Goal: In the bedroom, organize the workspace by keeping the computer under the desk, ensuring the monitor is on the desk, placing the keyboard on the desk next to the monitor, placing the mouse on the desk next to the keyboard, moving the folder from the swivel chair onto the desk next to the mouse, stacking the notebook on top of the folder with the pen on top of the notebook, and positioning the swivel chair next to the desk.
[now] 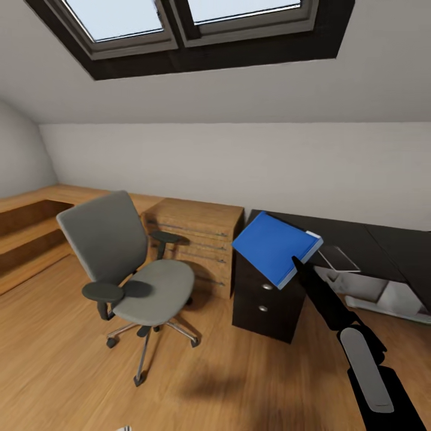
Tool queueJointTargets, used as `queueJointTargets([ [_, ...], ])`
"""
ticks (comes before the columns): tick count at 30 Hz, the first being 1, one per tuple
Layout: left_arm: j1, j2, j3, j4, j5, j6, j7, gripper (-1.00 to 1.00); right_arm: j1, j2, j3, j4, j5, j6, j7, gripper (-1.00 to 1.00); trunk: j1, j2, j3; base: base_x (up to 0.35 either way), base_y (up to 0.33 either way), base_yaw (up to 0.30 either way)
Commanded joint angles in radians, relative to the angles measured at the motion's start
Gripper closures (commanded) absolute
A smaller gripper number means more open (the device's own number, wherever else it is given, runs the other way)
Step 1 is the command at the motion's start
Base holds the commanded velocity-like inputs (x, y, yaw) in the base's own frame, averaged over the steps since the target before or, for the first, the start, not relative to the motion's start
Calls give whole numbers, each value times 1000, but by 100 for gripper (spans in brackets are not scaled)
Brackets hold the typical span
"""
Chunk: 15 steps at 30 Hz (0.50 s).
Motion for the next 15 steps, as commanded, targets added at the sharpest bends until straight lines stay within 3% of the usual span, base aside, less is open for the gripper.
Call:
queueJointTargets([
  [1, -1, 0, 6, 3, -10, -3, 0, -100, -1, 0, 0, 0, -7, 6, 3, 100, -4, 7, 2, 0, 0, -145],
  [15, -1, 3, 7, 15, -10, -4, -2, -100, -1, 0, 5, 5, -8, 4, 5, 100, -58, 105, 45, 0, 0, -20],
])
